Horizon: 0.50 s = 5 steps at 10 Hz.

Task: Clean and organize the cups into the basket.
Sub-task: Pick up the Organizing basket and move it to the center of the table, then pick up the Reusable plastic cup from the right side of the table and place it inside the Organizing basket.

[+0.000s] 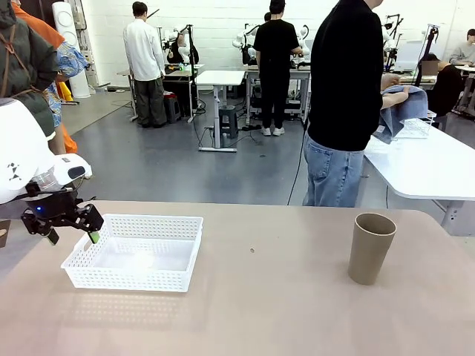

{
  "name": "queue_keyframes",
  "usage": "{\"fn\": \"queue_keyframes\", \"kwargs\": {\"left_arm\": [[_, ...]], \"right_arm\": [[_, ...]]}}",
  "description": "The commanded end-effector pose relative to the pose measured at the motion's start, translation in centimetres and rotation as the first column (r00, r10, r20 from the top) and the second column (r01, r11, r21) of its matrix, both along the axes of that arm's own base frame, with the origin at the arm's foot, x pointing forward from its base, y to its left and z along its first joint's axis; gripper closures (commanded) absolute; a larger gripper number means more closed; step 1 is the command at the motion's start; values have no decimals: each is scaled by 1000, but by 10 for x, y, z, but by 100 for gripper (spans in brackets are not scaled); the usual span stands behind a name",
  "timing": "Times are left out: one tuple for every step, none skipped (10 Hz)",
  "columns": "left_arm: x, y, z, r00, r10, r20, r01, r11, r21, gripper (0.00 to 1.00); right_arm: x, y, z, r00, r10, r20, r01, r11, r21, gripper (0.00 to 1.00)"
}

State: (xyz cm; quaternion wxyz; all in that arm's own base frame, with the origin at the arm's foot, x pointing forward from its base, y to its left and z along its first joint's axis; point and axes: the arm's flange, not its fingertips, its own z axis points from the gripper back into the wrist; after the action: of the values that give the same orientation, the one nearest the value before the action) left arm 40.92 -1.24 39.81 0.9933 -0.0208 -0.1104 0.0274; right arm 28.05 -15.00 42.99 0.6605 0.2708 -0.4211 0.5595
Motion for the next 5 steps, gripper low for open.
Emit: {"fn": "queue_keyframes", "kwargs": {"left_arm": [[1, 0, 0, 1000, 5, 11, -6, 1000, 12, 0], [1, 0, 0, 1000, 5, 11, -6, 1000, 12, 0], [1, 0, 0, 1000, 5, 11, -6, 1000, 12, 0], [1, 0, 0, 1000, 5, 11, -6, 1000, 12, 0], [1, 0, 0, 1000, 5, 11, -6, 1000, 12, 0]], "right_arm": [[40, -13, -26, 997, 70, 26, -70, 997, -16, 0], [55, -17, -32, 995, 92, 25, -92, 996, -2, 0], [72, -22, -38, 993, 117, 15, -117, 993, 23, 0], [87, -25, -46, 989, 149, 15, -150, 988, 36, 0], [100, -24, -56, 981, 192, -1, -191, 979, 73, 0]]}}
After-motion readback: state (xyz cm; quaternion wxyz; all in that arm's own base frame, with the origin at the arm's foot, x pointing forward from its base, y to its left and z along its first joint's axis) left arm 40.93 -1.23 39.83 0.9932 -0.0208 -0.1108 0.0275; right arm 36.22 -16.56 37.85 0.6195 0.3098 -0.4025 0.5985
